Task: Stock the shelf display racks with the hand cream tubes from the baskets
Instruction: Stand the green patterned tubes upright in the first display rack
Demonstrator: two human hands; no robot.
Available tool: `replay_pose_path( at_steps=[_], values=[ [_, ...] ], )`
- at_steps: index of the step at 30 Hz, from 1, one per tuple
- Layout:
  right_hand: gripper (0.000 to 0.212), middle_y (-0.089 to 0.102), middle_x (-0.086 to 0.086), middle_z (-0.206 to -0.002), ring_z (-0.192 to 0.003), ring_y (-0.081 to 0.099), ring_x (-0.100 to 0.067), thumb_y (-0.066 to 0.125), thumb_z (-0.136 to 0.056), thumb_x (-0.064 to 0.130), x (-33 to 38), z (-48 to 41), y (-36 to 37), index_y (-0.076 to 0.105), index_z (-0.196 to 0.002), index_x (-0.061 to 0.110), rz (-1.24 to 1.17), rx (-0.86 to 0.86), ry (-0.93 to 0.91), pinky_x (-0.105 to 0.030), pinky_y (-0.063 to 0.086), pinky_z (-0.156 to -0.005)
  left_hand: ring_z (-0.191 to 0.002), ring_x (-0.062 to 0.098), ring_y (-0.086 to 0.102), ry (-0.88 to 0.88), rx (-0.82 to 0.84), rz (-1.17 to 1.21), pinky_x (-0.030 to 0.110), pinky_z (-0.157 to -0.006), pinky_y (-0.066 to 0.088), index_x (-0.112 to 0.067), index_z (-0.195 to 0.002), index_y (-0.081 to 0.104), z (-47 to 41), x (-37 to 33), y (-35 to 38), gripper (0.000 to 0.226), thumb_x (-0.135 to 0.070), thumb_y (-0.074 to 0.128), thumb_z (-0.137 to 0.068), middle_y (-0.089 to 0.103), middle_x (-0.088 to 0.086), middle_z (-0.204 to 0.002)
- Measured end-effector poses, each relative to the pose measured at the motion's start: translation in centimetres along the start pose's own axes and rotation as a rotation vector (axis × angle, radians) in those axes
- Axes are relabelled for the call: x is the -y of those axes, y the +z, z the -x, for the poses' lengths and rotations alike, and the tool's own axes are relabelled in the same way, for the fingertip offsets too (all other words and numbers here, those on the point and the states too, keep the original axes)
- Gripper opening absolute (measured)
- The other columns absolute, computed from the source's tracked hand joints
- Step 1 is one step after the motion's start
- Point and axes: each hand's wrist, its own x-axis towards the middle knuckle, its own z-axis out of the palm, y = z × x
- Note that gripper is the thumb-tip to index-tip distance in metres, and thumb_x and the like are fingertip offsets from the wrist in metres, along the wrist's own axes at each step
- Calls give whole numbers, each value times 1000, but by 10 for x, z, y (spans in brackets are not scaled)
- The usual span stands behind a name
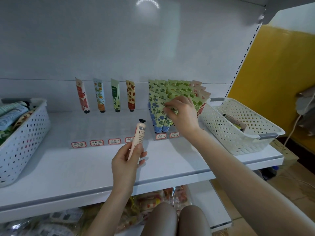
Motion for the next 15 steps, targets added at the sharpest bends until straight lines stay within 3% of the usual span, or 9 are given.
replay_pose_path(
  at_steps=[6,10,13,15],
  values=[
    [21,63,-12,-107,-108,50,-30,65,-86,19,2,1,-8,71,-101,6,-40,-64,23,-22,28,-81,-75,11,68,12,37,-27,15,-59,54,-32,-92,58,2,-5,2,13,-19,58,-90,67,2,-91],
    [19,65,-2,-93,-96,56,-17,62,-88,23,9,11,-23,72,-95,8,-271,-141,106,-24,41,-80,-66,2,64,60,130,-120,15,-58,53,-26,-99,59,3,-10,4,12,-17,56,-90,66,2,-89],
    [19,61,11,-73,-66,55,6,57,-90,31,16,26,-39,68,-89,16,-455,48,212,-9,43,-61,-67,3,62,130,210,-220,19,-63,54,-36,-91,58,6,-13,10,19,-17,58,-89,64,-7,-85],
    [18,62,8,-68,-58,55,1,57,-89,37,18,38,-45,63,-80,22,-536,208,290,-12,45,-56,-73,4,60,189,258,-304,20,-68,50,-39,-90,59,8,-14,14,22,-17,61,-88,64,-14,-83]
  ],
)
